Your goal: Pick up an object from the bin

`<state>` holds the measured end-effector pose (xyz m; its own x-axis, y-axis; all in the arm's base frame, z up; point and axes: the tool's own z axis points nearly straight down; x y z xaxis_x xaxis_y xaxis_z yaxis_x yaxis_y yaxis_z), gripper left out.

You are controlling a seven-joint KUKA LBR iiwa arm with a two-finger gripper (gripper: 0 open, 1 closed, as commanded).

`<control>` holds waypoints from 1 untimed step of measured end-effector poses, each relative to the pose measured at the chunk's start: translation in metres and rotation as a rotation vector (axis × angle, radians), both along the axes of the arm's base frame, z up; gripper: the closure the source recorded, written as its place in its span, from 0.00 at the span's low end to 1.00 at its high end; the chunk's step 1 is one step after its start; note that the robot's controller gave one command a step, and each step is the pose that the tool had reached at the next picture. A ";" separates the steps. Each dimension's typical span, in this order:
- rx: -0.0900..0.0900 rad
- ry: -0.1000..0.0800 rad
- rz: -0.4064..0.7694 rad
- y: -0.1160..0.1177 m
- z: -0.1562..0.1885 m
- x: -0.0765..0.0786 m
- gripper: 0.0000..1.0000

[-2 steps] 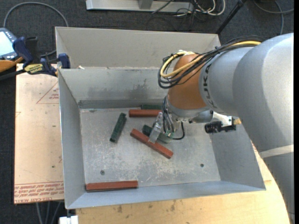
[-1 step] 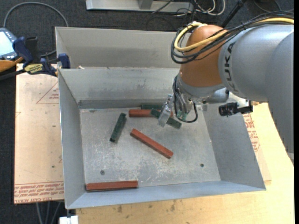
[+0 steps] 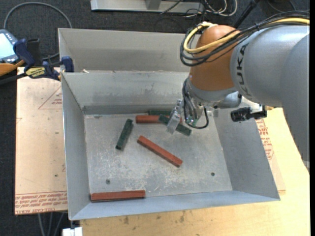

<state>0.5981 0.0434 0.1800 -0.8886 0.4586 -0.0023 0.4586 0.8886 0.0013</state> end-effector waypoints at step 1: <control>-0.001 0.000 0.003 0.000 0.005 0.001 1.00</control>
Offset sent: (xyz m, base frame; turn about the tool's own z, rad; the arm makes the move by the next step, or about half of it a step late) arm 0.0001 0.0000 0.0055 0.0000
